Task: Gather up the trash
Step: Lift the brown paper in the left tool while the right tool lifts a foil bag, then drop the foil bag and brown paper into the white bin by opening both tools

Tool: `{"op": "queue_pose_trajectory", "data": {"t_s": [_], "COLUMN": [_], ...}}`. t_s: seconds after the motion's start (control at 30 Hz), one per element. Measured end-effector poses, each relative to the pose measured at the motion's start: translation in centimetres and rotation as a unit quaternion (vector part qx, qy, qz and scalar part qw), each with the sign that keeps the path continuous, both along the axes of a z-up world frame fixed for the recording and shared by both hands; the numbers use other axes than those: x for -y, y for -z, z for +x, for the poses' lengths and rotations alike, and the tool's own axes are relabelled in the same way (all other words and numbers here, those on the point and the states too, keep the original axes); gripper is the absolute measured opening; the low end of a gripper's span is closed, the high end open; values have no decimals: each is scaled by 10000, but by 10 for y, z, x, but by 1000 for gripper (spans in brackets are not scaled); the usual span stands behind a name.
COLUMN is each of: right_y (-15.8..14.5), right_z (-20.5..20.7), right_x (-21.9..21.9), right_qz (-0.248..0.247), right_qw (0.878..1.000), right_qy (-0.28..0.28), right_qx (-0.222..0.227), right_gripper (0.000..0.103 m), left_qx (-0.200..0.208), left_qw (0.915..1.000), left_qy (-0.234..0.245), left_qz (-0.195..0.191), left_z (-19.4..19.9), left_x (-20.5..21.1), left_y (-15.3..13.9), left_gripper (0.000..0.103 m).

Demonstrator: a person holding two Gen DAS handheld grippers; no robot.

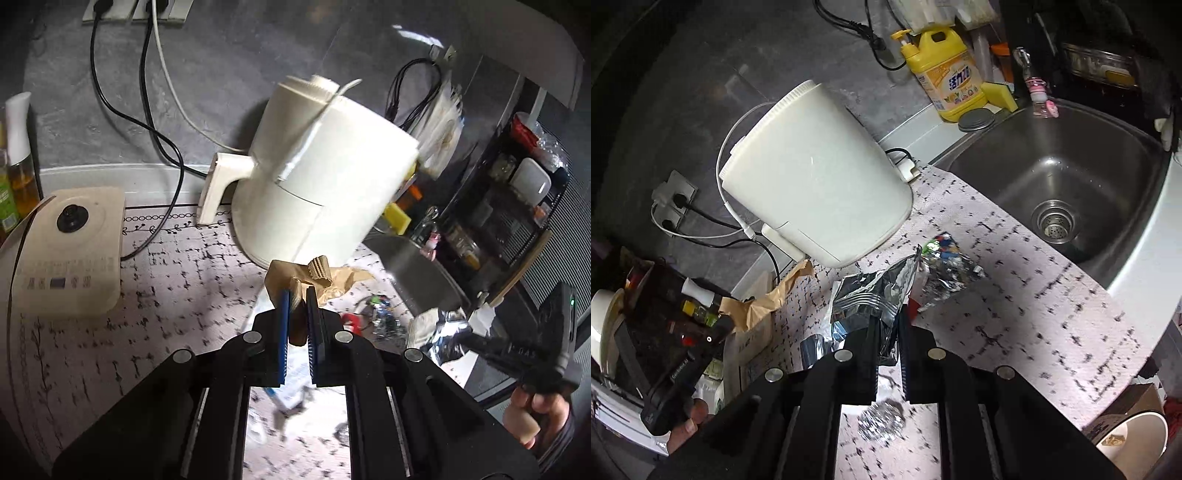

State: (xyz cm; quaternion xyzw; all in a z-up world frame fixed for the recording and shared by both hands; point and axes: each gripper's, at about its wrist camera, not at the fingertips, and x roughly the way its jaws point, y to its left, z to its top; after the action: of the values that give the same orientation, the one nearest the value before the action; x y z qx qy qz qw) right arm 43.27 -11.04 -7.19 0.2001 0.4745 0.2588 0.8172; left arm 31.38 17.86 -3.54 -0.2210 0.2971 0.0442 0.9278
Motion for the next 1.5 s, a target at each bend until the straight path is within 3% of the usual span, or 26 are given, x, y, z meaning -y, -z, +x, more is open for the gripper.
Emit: {"op": "queue_pose_trajectory", "data": {"t_s": [0.17,0.43,0.7,1.07,1.37,1.47,1.5], "right_y": [7,17,46,105,168,187,194], "right_z": [-20,-64,-107,-152,-178,-186,-188], "right_x": [51,156,249,322,354,363,366], "right_qz": [44,98,-101,-529,-951,-1029,-1051], "right_qw": [10000,9997,9980,9913,9785,9738,9724], "right_qy": [16,200,445,615,901,972,1000], "right_qx": [-39,-83,-429,-1039,-1595,-1779,-1830], "right_gripper": [10,10,10,12,14,26,37], "left_qx": [-23,-85,-262,-827,-1418,-1592,-1632], "left_qw": [9999,9997,9984,9924,9828,9787,9773], "left_qy": [-34,215,504,915,1181,1294,1353], "left_qz": [-125,49,39,-14,-4,-4,4], "left_z": [-21,-55,-80,-99,-102,-102,-101], "left_x": [44,141,226,310,345,355,359], "left_y": [0,1,18,67,120,136,141], "left_gripper": [9,9,9,9,9,9,9]}}
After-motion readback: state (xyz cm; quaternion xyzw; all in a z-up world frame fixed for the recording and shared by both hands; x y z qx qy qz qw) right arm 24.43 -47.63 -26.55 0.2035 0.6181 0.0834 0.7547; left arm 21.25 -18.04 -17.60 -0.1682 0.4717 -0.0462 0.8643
